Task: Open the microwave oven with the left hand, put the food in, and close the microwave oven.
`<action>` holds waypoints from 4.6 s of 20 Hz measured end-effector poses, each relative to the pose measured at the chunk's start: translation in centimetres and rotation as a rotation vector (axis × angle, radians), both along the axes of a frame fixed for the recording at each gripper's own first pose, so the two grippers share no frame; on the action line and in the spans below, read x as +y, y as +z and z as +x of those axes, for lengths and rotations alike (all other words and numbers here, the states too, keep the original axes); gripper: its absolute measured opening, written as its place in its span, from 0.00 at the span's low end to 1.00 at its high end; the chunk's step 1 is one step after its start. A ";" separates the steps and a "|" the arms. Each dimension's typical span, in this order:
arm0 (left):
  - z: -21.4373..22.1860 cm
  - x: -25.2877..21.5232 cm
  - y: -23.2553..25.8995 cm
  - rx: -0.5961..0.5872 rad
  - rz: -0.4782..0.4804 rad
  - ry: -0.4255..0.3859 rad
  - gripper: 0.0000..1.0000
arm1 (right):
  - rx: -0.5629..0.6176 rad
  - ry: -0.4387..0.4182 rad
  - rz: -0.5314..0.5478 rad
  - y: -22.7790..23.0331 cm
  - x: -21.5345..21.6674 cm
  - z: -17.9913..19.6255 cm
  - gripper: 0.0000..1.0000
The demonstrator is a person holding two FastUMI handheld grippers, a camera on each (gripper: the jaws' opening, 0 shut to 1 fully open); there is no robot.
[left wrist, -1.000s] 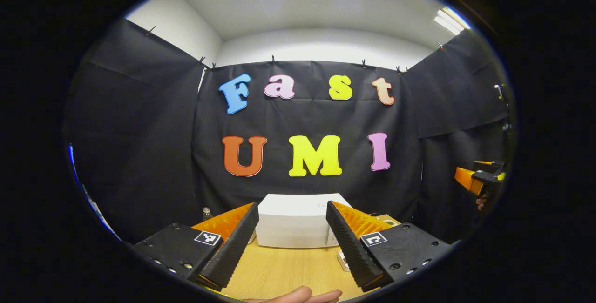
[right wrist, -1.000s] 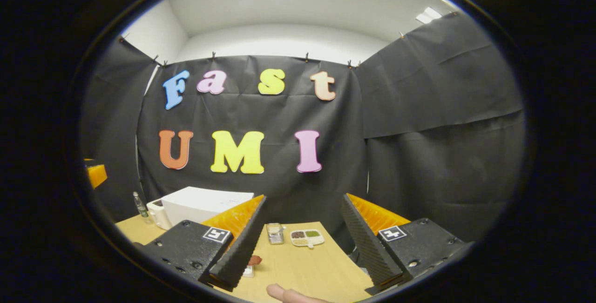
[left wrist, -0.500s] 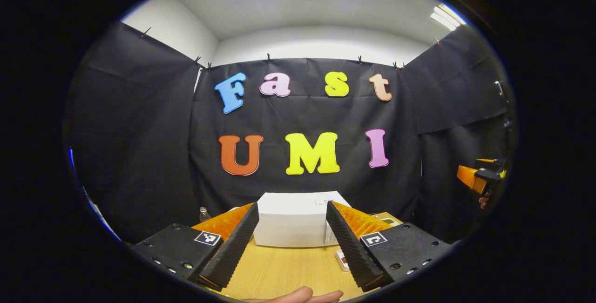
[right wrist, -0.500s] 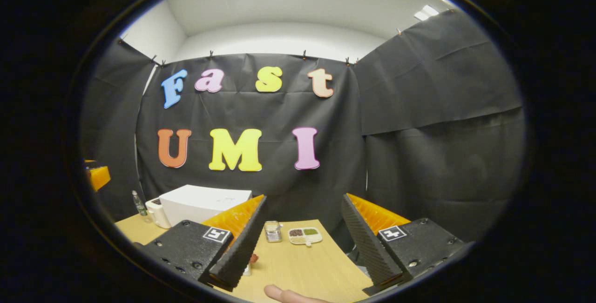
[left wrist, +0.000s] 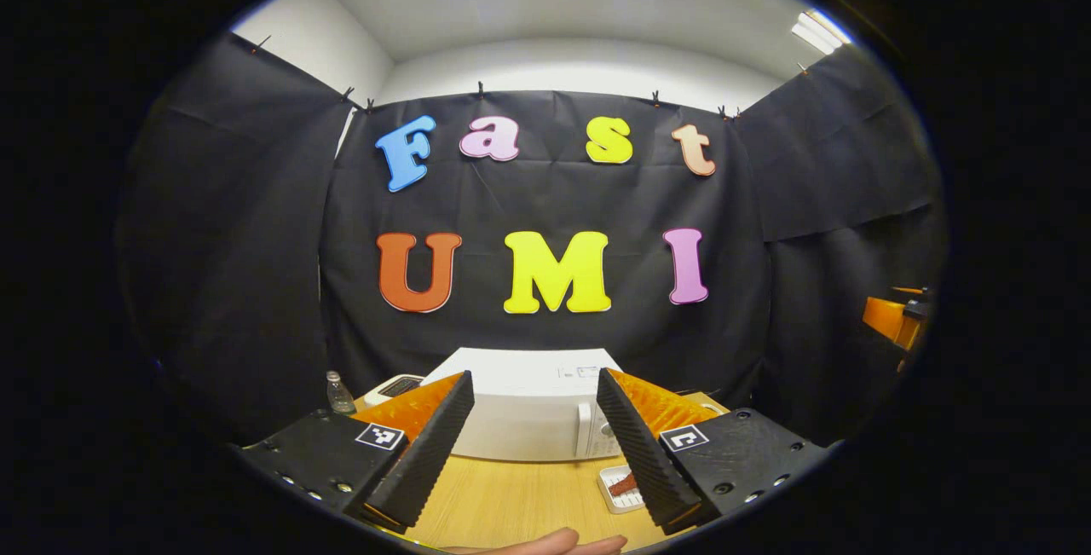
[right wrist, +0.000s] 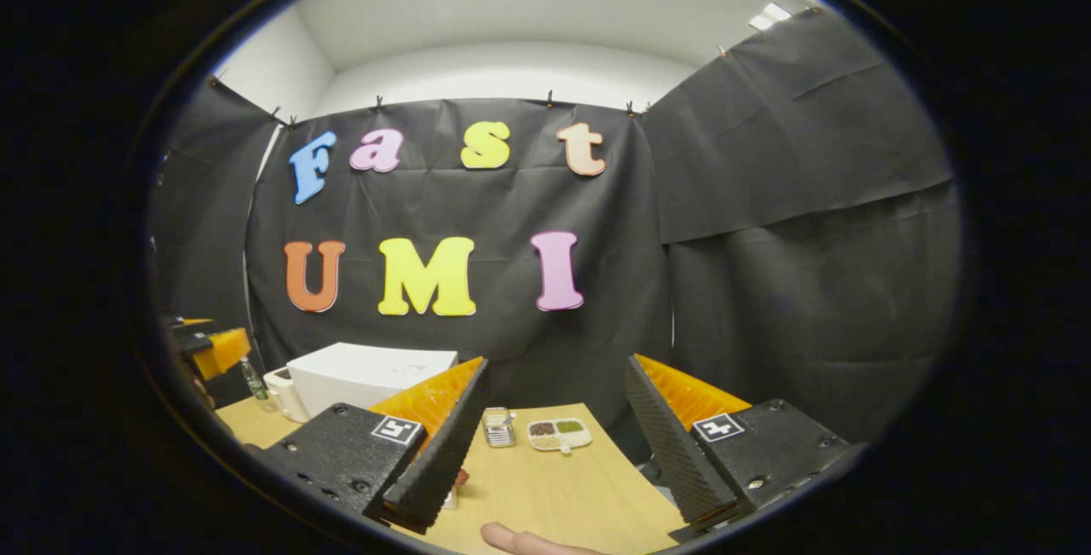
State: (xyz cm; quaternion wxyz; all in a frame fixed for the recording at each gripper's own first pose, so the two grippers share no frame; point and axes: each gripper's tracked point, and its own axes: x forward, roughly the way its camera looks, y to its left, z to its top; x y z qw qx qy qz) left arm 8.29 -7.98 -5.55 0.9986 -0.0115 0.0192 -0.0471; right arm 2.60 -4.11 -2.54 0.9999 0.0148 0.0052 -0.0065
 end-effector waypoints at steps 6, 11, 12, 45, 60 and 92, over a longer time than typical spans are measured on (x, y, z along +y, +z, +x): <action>7.9 -2.2 -7.6 0.063 -0.013 -0.008 0.93 | -0.020 0.009 -0.010 0.1 -0.7 0.7 0.92; 13.6 -4.7 -16.0 0.163 0.003 -0.019 0.93 | -0.023 0.015 -0.027 -0.5 -1.2 0.8 0.92; 14.3 -5.2 -17.1 0.168 0.010 -0.021 0.93 | -0.021 0.015 -0.034 -0.6 -1.3 0.8 0.92; 17.9 -8.5 -28.4 0.254 0.014 -0.069 0.10 | 0.019 0.032 -0.101 -3.5 -3.1 -0.4 0.91; 5.2 0.6 -27.2 0.230 0.010 -0.032 0.12 | 0.014 0.072 -0.092 -4.3 1.6 -4.5 0.92; -9.6 13.3 -5.9 0.023 -0.012 0.102 0.92 | 0.290 0.230 -0.166 -9.9 8.5 5.8 1.00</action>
